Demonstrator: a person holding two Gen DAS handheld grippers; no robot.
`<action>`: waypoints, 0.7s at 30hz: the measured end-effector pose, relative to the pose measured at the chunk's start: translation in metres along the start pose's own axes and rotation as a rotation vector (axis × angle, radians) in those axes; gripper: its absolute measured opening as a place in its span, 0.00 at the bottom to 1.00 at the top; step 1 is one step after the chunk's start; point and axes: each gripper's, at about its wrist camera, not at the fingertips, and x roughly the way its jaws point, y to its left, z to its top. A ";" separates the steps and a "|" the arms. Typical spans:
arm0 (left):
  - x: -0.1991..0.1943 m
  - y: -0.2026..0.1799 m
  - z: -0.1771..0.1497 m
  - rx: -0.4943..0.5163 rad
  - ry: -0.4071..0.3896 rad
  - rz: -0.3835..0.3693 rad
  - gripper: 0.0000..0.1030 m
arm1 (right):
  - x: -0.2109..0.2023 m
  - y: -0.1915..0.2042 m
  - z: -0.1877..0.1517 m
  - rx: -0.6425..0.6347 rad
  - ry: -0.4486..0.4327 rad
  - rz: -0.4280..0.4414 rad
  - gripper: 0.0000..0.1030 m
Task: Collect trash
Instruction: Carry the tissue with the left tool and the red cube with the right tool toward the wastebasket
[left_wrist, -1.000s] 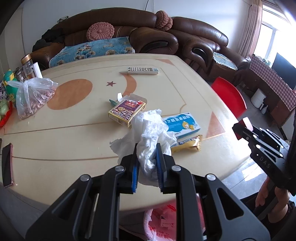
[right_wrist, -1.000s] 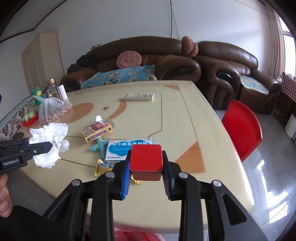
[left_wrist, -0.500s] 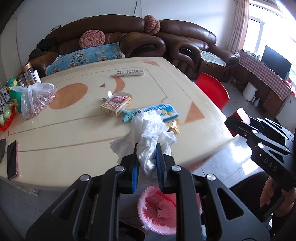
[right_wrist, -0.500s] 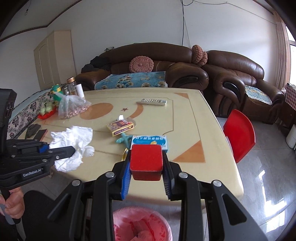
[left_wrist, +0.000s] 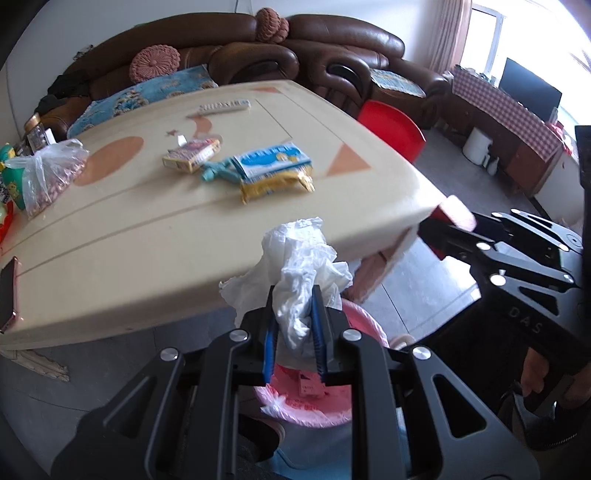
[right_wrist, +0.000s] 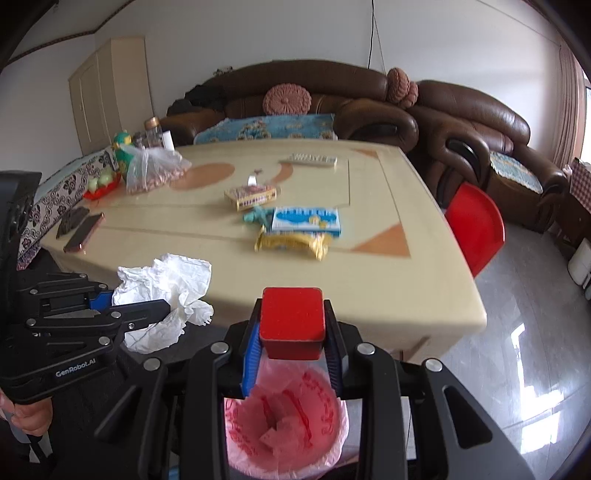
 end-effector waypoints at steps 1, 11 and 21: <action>0.002 -0.001 -0.003 0.004 0.008 -0.003 0.17 | 0.003 -0.001 -0.004 0.004 0.013 -0.001 0.28; 0.036 -0.003 -0.022 -0.027 0.091 -0.016 0.17 | 0.043 -0.005 -0.026 0.034 0.118 0.012 0.28; 0.083 -0.006 -0.038 -0.031 0.183 -0.040 0.17 | 0.081 -0.007 -0.048 0.050 0.216 0.031 0.28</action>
